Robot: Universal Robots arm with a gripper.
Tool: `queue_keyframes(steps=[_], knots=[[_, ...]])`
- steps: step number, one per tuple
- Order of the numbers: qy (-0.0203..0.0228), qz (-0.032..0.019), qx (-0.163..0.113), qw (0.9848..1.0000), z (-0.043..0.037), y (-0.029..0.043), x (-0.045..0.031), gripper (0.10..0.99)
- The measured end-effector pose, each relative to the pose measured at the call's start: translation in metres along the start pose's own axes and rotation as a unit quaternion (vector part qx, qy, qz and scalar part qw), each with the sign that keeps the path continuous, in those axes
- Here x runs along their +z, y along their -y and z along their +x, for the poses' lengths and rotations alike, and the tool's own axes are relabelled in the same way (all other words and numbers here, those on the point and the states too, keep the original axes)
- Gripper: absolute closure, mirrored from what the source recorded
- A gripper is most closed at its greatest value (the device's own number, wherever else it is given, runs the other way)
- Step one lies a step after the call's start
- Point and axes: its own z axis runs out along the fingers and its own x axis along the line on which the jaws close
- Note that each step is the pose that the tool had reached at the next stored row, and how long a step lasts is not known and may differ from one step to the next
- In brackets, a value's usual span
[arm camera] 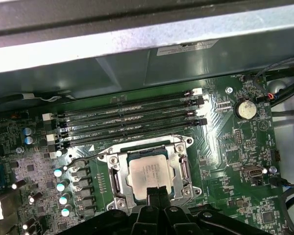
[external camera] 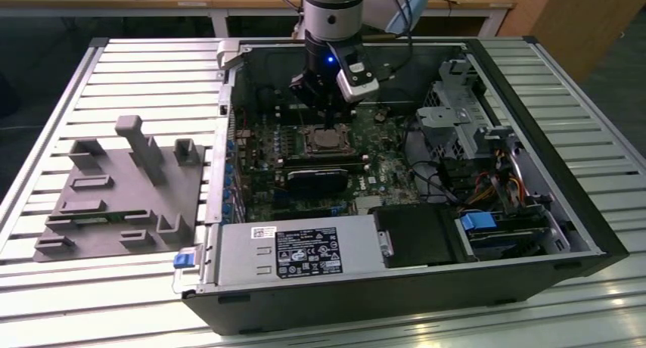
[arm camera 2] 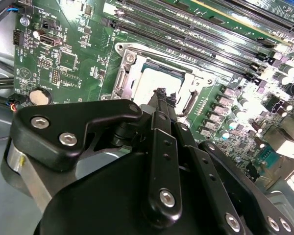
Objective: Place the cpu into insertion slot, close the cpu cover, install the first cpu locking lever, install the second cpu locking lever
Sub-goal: 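Install the first cpu locking lever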
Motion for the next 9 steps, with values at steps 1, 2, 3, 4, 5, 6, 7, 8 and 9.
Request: queue_keyframes(steps=[1,2,3,4,5,6,7,8,9], knots=[[0.0,0.0,0.0,1.0,0.0,0.0,-0.0001,0.984],[0.0,0.0,0.0,1.0,0.0,0.0,-0.0001,0.984],[0.0,0.0,0.0,1.0,0.0,0.0,-0.0002,0.984],[0.0,0.0,0.0,1.0,0.0,0.0,-0.0002,0.984],[0.0,0.0,0.0,1.0,0.0001,0.0,-0.0002,0.984],[0.0,0.0001,0.0,1.0,0.0003,0.0001,-0.0002,0.984],[0.0,0.0002,0.0,1.0,0.0009,0.0002,-0.0003,0.984],[0.0,0.0001,0.0,1.0,0.0016,0.0003,-0.0003,0.984],[0.0,0.0001,0.0,1.0,0.0027,0.0006,-0.0003,0.984]])
